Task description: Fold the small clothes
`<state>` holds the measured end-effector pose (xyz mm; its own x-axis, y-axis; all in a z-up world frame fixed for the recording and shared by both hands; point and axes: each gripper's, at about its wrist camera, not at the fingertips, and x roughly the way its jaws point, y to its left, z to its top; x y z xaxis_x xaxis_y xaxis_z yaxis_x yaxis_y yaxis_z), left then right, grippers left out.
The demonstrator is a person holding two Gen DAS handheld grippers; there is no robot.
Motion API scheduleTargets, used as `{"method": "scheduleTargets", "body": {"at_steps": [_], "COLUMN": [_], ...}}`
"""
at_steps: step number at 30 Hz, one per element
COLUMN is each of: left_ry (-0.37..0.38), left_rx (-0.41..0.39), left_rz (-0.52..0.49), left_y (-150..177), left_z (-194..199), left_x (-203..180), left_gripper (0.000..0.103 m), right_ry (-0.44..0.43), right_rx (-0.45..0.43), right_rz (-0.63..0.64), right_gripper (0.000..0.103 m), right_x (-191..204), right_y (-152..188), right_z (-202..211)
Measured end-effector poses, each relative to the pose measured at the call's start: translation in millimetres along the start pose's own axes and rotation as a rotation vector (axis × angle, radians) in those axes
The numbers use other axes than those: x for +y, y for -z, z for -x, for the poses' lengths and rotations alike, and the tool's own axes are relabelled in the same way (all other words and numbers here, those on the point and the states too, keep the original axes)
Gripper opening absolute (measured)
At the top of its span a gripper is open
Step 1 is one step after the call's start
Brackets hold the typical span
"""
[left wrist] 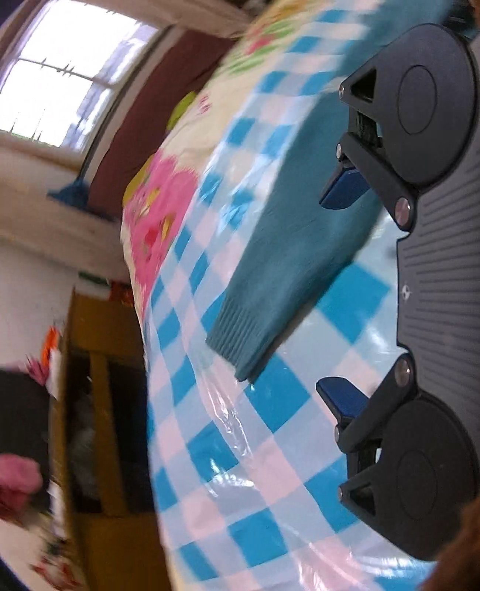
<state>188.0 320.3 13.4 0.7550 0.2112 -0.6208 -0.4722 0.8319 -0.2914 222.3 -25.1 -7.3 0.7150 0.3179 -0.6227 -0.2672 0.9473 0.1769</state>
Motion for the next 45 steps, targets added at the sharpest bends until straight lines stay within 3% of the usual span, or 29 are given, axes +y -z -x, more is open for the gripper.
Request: {"method": "scheduleTargets", "body": {"at_steps": [5, 8, 12, 15, 16, 18, 22, 26, 29, 35, 38, 40, 45], "left_ry": [0.0, -0.014, -0.049, -0.006, 0.011, 0.028, 0.124, 0.315, 0.506, 0.765, 0.761, 0.73, 0.642], "left_rx": [0.042, 0.047, 0.039, 0.035, 0.035, 0.013, -0.019, -0.006, 0.036, 0.116, 0.165, 0.189, 0.229], "left_rz": [0.14, 0.199, 0.272, 0.3, 0.313, 0.302, 0.186, 0.097, 0.022, -0.31, -0.469, -0.528, -0.518], "left_y": [-11, -11, -10, -15, -17, -21, -28, -30, -20, 47, 91, 113, 128], "left_z": [-44, -65, -83, -88, -87, -80, -58, -31, -4, 49, 57, 58, 64], "left_x": [11, 10, 9, 6, 6, 0, -31, -83, -137, -258, -294, -296, -252], "left_gripper": [0.093, 0.078, 0.052, 0.021, 0.016, 0.015, 0.014, 0.014, 0.014, 0.014, 0.027, 0.038, 0.043], "right_ry": [-0.033, -0.044, -0.058, -0.061, -0.061, -0.067, -0.073, -0.074, -0.059, 0.043, 0.107, 0.131, 0.125], "right_rx": [0.014, 0.02, 0.026, 0.027, 0.027, 0.026, 0.005, -0.03, -0.06, -0.107, -0.105, -0.103, -0.095], "right_rz": [-0.029, -0.063, -0.104, -0.132, -0.143, -0.17, -0.206, -0.246, -0.278, -0.346, -0.408, -0.433, -0.523], "right_gripper": [0.031, 0.031, 0.031, 0.031, 0.031, 0.031, 0.031, 0.031, 0.031, 0.031, 0.031, 0.032, 0.037], "right_x": [4, 3, 1, -2, -4, -7, -12, -22, -34, -79, -110, -127, -162], "right_y": [9, 14, 16, 17, 17, 16, 14, 9, 7, 15, 26, 33, 40], "right_z": [6, 10, 15, 19, 20, 22, 30, 44, 59, 92, 109, 119, 127]}}
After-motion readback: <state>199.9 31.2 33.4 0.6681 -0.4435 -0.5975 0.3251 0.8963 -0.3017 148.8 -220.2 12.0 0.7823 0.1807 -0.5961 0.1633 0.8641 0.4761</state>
